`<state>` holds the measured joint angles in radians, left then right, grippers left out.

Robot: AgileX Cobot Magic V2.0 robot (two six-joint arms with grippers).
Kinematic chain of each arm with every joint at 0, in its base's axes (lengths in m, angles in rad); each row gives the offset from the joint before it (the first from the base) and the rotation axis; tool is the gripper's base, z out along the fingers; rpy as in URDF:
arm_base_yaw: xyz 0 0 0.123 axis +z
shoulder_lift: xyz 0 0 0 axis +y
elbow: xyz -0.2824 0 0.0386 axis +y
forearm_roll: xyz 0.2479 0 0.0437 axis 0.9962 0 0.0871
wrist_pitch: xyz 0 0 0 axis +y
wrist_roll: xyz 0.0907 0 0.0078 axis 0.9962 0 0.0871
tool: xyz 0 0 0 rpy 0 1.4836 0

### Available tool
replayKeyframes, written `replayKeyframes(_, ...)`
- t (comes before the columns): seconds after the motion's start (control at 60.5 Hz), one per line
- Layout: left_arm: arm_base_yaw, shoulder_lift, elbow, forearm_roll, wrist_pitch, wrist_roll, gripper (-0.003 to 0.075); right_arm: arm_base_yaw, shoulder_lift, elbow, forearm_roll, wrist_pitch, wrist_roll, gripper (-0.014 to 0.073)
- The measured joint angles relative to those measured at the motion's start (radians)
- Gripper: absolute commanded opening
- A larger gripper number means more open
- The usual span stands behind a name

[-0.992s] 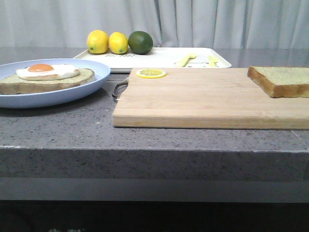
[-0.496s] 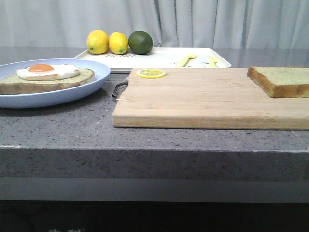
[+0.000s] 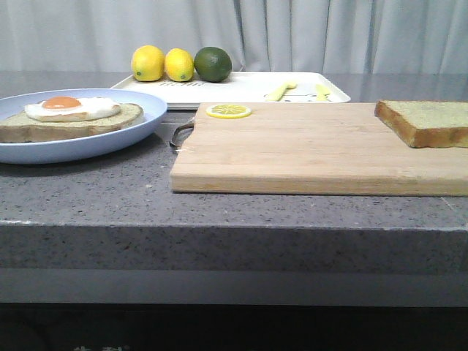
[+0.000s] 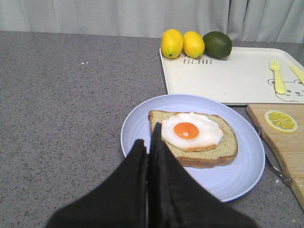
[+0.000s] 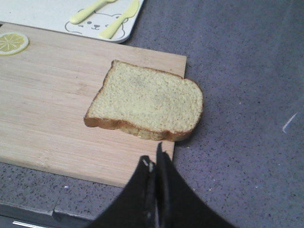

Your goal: Place bread and move sandwich to tray

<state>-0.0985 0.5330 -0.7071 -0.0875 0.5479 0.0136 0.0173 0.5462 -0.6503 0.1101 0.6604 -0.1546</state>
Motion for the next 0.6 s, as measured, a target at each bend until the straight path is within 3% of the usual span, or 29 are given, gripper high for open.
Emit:
replayKeyframes(0.116,0.000,0.002,0.000,0.004,0.007,0.000,0.0132,0.000,0.008,0.000,0.000,0.008,0.000,0.0261)
replayKeyframes(0.198,0.000,0.002,0.000,0.009,0.009,0.000,0.0323,0.000,0.010,0.000,0.000,0.009,0.000,0.0466)
replayKeyframes(0.281,0.000,0.002,0.000,0.009,0.009,0.000,0.0428,0.000,0.011,0.000,0.000,0.010,0.000,0.0575)
replayKeyframes(0.595,0.000,0.002,0.000,0.009,0.009,0.000,0.0441,0.000,0.011,0.000,0.011,0.032,0.000,0.0591)
